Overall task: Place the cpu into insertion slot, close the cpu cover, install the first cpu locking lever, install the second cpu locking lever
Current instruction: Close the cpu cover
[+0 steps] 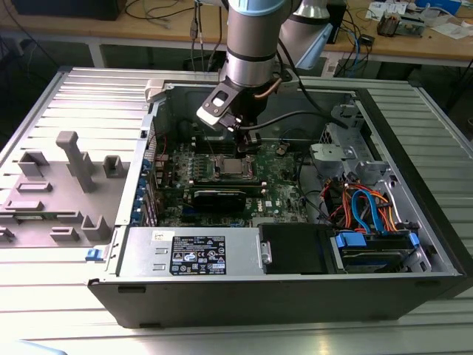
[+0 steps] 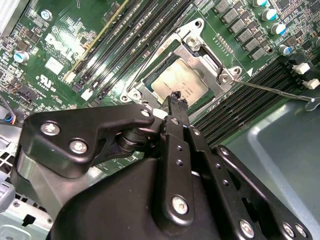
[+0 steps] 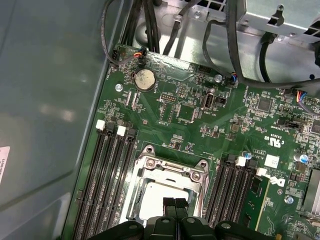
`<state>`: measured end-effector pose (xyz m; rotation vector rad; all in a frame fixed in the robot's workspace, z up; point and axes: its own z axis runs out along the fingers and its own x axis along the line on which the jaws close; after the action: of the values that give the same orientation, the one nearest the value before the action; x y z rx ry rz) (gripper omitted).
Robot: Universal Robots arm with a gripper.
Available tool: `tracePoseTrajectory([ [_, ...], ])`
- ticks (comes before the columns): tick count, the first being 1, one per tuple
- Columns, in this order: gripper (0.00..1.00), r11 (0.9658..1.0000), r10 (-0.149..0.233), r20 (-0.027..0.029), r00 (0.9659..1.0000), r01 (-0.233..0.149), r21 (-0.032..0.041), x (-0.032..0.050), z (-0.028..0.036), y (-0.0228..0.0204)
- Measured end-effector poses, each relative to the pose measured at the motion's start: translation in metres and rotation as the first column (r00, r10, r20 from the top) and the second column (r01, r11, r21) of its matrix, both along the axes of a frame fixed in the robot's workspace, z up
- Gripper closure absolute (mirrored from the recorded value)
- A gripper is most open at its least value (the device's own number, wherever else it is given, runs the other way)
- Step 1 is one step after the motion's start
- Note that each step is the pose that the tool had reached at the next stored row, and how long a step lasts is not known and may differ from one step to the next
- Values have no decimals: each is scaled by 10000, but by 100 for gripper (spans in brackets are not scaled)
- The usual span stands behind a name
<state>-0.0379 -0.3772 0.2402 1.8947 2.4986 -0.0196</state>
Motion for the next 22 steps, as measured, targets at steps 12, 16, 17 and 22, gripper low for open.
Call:
tracePoseTrajectory([
  [12,89,9973,731,0,9973,-731,1,0,0,0],
  [16,89,9967,806,0,9967,-806,0,0,0,0],
  [17,89,9967,806,0,9967,-806,0,0,0,0],
  [22,89,9967,807,0,9967,-807,1,0,0,0],
])
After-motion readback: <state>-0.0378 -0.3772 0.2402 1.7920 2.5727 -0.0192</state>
